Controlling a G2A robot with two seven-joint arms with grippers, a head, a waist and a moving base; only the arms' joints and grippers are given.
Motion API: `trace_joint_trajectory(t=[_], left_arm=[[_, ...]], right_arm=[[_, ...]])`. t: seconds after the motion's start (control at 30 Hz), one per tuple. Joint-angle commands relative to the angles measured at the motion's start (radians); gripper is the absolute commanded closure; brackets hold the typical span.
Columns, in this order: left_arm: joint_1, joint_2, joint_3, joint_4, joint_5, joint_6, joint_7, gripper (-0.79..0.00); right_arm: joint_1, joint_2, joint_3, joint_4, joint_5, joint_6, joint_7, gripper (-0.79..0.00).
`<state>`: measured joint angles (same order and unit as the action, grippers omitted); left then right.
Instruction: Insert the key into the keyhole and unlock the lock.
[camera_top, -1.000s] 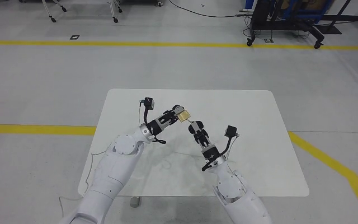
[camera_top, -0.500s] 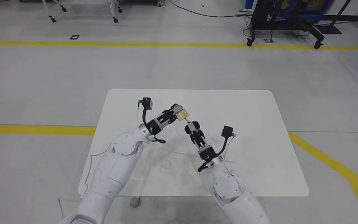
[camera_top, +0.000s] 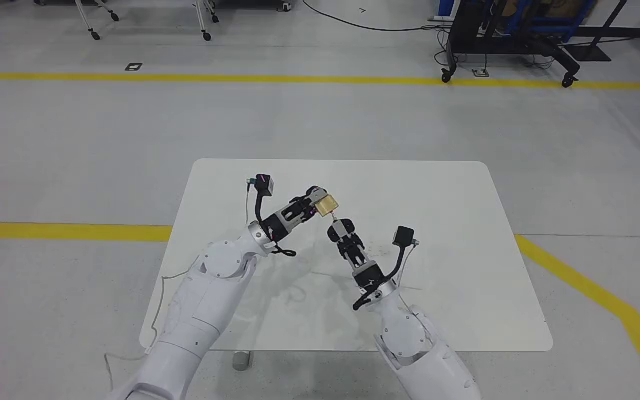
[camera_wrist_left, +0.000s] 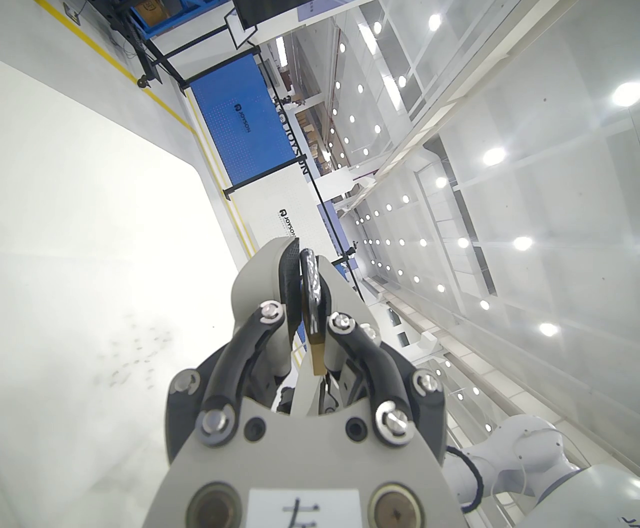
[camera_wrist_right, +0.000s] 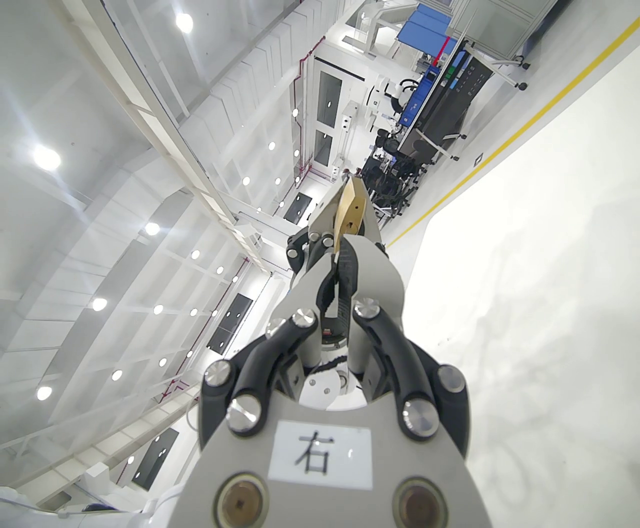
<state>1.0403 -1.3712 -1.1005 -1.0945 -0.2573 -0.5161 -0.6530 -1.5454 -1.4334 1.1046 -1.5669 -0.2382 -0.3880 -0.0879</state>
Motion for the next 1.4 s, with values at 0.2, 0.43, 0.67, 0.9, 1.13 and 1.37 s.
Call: trace_joint_trajectory(t=[0.2,0.43,0.67,0.9,1.13,1.37], left_arm=[[-0.005,0.001,0.004,0.002,-0.007,-0.001,-0.03,0.0],[-0.009,0.001,0.007,0.008,-0.04,-0.004,-0.061,0.0],[-0.024,0.002,0.006,0.034,-0.091,0.001,-0.124,0.0],[-0.034,0.001,0.013,0.045,-0.096,-0.004,-0.148,0.0],[-0.043,0.0,0.022,0.054,-0.102,-0.006,-0.169,0.0],[-0.047,0.0,0.021,0.066,-0.124,-0.004,-0.169,0.0]], right_arm=[[-0.005,0.004,0.012,-0.011,0.012,0.005,0.032,0.0],[-0.007,0.007,0.023,-0.015,0.046,0.011,0.065,0.0],[-0.01,0.012,0.042,-0.026,0.122,0.008,0.132,0.0],[-0.009,0.018,0.065,-0.031,0.151,0.015,0.167,0.0],[-0.002,0.019,0.064,-0.031,0.15,0.02,0.169,0.0],[0.002,0.018,0.064,-0.034,0.146,0.01,0.141,-0.785]])
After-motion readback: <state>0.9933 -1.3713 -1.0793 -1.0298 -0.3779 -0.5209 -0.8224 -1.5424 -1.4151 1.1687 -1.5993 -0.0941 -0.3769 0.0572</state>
